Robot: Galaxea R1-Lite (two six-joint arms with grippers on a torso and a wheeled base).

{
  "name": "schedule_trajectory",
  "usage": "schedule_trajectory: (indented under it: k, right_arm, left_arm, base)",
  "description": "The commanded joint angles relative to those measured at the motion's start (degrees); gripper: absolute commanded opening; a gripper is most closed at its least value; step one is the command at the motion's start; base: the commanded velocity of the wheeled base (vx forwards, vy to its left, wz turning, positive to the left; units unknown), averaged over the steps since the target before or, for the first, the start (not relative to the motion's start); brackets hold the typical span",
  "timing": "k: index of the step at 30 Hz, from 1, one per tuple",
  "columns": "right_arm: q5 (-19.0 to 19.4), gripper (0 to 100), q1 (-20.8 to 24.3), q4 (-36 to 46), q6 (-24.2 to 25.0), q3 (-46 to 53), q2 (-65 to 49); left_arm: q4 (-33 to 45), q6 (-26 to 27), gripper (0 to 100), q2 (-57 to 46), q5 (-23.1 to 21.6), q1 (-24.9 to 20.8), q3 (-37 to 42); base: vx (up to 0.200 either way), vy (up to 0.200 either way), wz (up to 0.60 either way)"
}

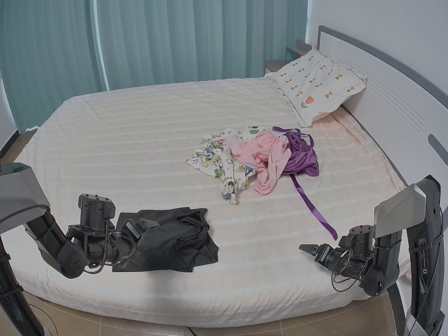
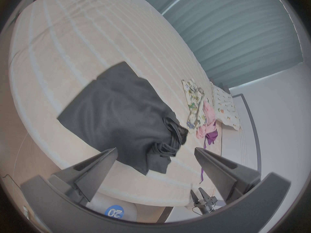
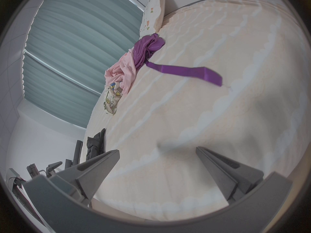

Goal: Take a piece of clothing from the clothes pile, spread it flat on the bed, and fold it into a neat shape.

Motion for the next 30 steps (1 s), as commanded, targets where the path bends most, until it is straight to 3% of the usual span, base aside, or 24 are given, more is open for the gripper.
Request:
schedule_trajectory:
  k: [1, 18, 30]
  right_arm:
    - [0.04, 100, 0.03, -0.76, 0.02, -0.04, 0.09]
    - [-1.54, 100, -0.15, -0.85, 0.29, -0.57, 0.01]
    - [-2.60, 100, -0.32, -0.85, 0.46, -0.57, -0.26]
  left_arm:
    - [-0.02, 0.01, 100, 0.33, -1.12, 2.39, 0.19]
    - [-0.02, 0.01, 100, 1.91, -1.20, 3.71, 0.37]
    - [-0.02, 0.01, 100, 2.09, -1.03, 3.71, 0.28]
  base:
    - [0.000, 0.200, 0.00]
    - [0.000, 0.200, 0.00]
    - [0.000, 0.000, 0.00]
